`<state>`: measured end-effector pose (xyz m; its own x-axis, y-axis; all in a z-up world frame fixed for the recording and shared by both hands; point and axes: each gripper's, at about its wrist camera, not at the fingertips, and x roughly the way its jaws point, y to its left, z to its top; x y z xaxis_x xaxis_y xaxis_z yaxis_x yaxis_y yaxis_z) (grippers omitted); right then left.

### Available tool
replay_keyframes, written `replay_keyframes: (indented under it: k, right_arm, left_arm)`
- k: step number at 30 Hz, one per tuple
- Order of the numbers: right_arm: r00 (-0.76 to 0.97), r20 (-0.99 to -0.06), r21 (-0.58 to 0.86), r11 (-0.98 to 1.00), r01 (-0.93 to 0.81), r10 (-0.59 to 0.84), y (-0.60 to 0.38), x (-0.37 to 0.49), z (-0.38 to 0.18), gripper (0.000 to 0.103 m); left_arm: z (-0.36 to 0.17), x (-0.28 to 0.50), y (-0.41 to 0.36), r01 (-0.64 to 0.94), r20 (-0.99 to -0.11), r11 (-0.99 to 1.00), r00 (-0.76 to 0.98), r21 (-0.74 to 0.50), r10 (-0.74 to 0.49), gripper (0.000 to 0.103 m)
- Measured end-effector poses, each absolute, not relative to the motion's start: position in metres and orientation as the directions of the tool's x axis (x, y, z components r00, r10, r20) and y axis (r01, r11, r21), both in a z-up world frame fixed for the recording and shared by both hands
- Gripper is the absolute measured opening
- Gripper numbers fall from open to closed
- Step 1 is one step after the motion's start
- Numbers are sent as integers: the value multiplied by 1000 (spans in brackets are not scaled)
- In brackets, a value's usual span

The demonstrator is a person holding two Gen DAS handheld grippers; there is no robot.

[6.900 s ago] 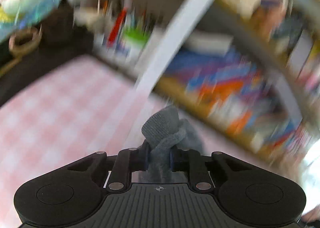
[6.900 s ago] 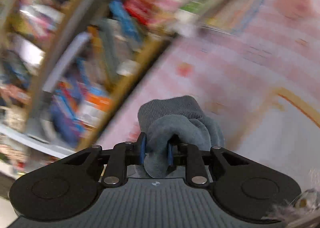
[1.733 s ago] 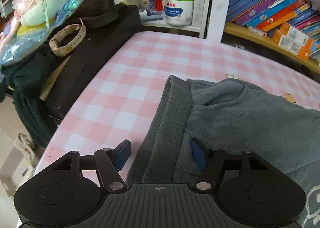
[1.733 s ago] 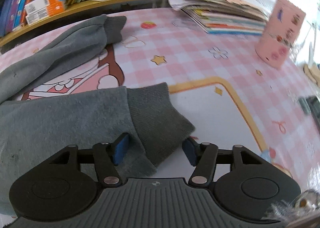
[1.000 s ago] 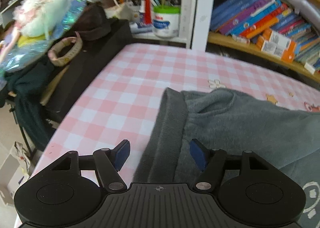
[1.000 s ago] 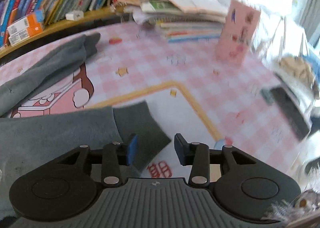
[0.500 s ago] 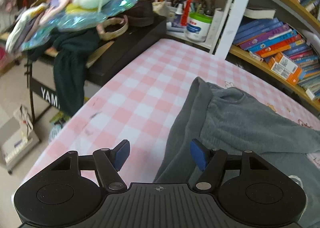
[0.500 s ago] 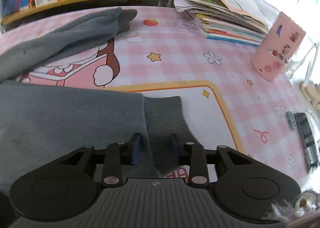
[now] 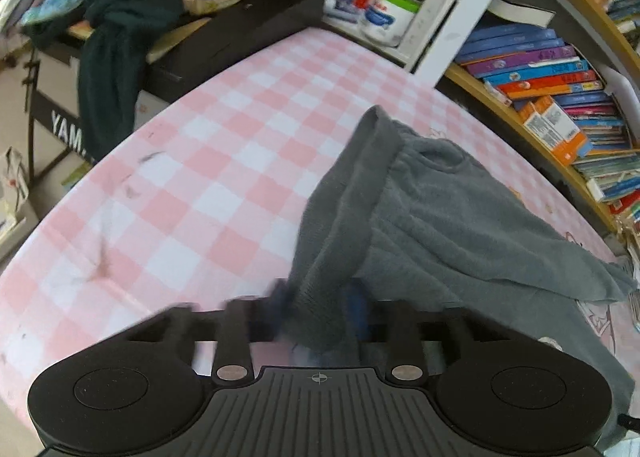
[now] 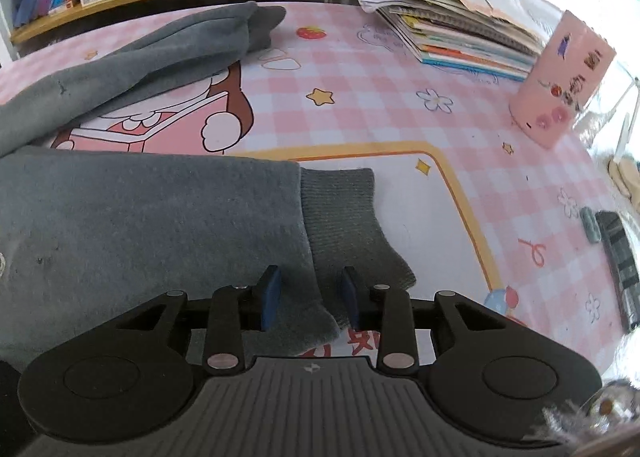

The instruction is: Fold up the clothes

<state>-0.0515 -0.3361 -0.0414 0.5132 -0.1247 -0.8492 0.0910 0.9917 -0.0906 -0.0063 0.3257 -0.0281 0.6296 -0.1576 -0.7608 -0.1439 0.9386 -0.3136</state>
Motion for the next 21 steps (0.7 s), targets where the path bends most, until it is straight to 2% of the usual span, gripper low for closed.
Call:
replay_keyframes:
  k: [4,8,10,13,15,17,21]
  right_arm:
    - [503,-856,-87,992,95,-123,-338,-55,-41,30]
    - [479,-870,-89,993,74,-113,-342,-65,-39,31]
    - [466,-879,-71,993,91,-105,-347,-71,-38,35]
    - [471,-876,-53,990,131,-109,-353,-78,-33,35]
    - [508,-852,-59,986,154,-130,-354,-79,-27,36]
    - [536,-831,-63,983,175,-149,-356,-76,-23,39]
    - [528,-835,-62,979,192,-156,-362,-60,-31,43]
  left_arm:
    - [15,-13,317,-77,-645,966,757,-248,-105,7]
    - [17,-13,338,-147,-675,972,738,-183,-16,7]
    - [12,-17,350,-158,-691,966,722,-204,-28,9]
    - [6,-20,350,-114,-690,964,718,-241,-87,25]
    - [3,-17,341,-67,-692,969,712,-237,-120,42]
    - [-1,-7,326,-16,-703,979,698,-201,-133,50]
    - [-12,19,301,28,-735,989,666,-145,-127,50]
